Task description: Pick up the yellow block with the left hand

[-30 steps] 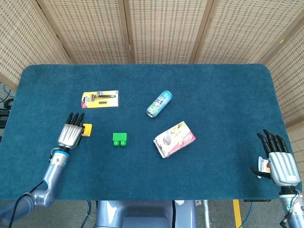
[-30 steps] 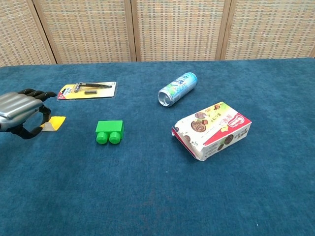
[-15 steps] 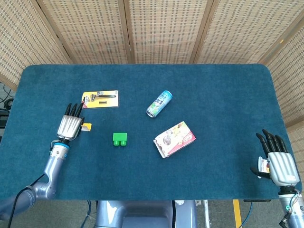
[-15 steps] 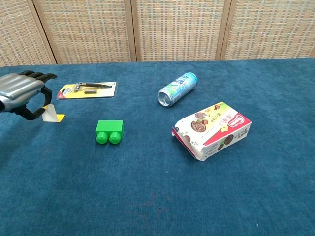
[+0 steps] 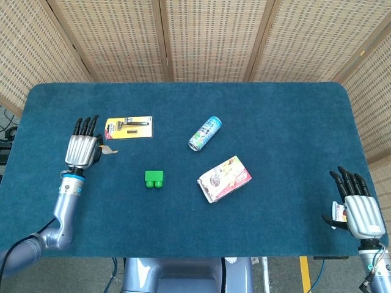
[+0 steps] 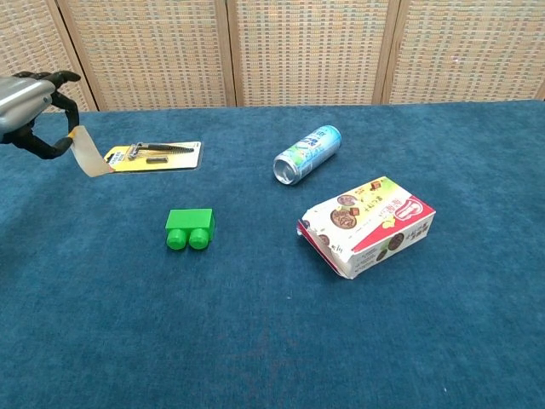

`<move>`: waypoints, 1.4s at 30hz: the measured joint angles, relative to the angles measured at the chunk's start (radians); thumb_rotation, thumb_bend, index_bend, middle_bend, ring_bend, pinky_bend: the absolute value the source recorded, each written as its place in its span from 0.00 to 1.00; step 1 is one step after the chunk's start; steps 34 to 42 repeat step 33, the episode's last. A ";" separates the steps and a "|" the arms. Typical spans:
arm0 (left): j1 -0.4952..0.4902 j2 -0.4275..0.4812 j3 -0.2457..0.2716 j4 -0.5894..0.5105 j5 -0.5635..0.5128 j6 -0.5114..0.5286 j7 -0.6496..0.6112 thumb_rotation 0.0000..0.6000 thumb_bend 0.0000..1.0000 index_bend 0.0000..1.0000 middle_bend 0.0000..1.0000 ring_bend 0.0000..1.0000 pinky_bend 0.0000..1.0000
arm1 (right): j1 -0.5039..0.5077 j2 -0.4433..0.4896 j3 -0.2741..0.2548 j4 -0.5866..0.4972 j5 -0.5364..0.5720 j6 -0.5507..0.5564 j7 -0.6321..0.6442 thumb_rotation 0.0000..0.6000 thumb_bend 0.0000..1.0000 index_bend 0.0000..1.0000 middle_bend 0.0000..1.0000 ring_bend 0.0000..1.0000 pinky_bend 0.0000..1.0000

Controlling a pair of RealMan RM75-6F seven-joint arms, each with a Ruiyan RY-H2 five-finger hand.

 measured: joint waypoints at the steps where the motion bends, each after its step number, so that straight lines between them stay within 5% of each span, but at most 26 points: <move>1: 0.009 0.015 0.000 -0.034 0.007 0.016 -0.017 1.00 0.38 0.35 0.00 0.00 0.00 | 0.000 0.000 0.000 0.000 0.000 0.001 0.000 1.00 0.05 0.00 0.00 0.00 0.00; 9: 0.127 0.136 0.072 -0.296 0.081 0.143 -0.070 1.00 0.26 0.01 0.00 0.00 0.00 | -0.007 0.003 0.001 -0.005 -0.002 0.016 -0.005 1.00 0.05 0.00 0.00 0.00 0.00; 20: 0.351 0.291 0.256 -0.508 0.256 0.385 -0.073 1.00 0.26 0.00 0.00 0.00 0.00 | -0.013 0.002 0.000 -0.021 -0.012 0.033 -0.033 1.00 0.05 0.00 0.00 0.00 0.00; 42: 0.427 0.326 0.288 -0.511 0.327 0.450 -0.073 1.00 0.26 0.00 0.00 0.00 0.00 | -0.017 0.002 -0.001 -0.017 -0.013 0.036 -0.034 1.00 0.05 0.00 0.00 0.00 0.00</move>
